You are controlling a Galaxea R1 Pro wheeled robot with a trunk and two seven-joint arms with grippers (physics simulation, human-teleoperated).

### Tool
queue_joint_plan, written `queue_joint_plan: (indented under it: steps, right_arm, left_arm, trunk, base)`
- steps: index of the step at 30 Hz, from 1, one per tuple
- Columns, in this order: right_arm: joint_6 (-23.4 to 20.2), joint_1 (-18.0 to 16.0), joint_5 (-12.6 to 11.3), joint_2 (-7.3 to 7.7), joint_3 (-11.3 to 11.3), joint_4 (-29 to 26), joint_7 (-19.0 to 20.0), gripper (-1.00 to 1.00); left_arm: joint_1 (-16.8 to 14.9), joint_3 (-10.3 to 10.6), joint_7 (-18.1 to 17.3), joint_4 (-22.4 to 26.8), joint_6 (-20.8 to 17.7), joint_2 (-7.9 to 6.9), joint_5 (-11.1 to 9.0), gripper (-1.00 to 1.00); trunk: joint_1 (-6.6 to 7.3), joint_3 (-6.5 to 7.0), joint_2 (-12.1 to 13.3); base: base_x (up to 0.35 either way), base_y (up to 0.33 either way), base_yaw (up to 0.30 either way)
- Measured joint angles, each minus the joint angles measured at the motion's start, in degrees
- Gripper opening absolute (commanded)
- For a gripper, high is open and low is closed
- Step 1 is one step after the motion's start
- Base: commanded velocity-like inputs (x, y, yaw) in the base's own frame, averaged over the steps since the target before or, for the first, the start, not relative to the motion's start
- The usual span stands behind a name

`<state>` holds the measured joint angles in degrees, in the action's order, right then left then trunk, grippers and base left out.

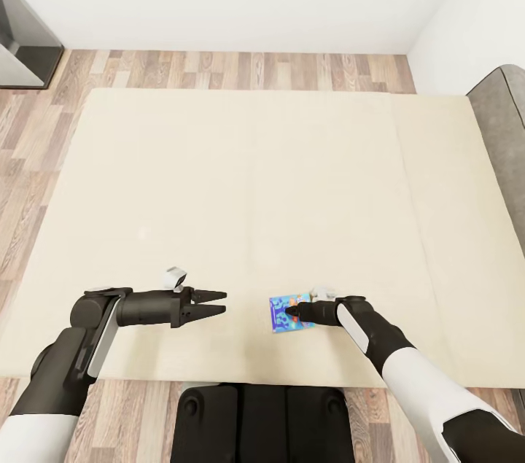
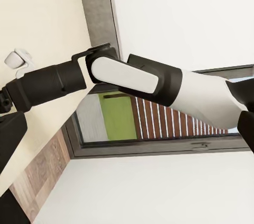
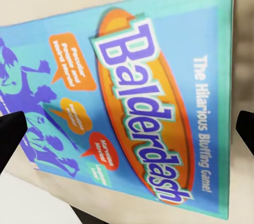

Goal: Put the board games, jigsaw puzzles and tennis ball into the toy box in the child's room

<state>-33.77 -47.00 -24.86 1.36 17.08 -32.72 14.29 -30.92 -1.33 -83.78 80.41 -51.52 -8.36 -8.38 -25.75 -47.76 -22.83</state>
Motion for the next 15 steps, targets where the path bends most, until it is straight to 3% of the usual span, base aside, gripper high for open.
queue_joint_plan:
  steps: [15]
  right_arm:
    - [0.2,0.0,-0.1,0.05,-0.1,0.0,-0.1,1.0]
  left_arm:
    - [0.0,0.0,0.0,0.0,0.0,0.01,0.0,1.0]
  trunk:
    - [0.0,0.0,0.0]
  base:
    - [0.0,0.0,0.0]
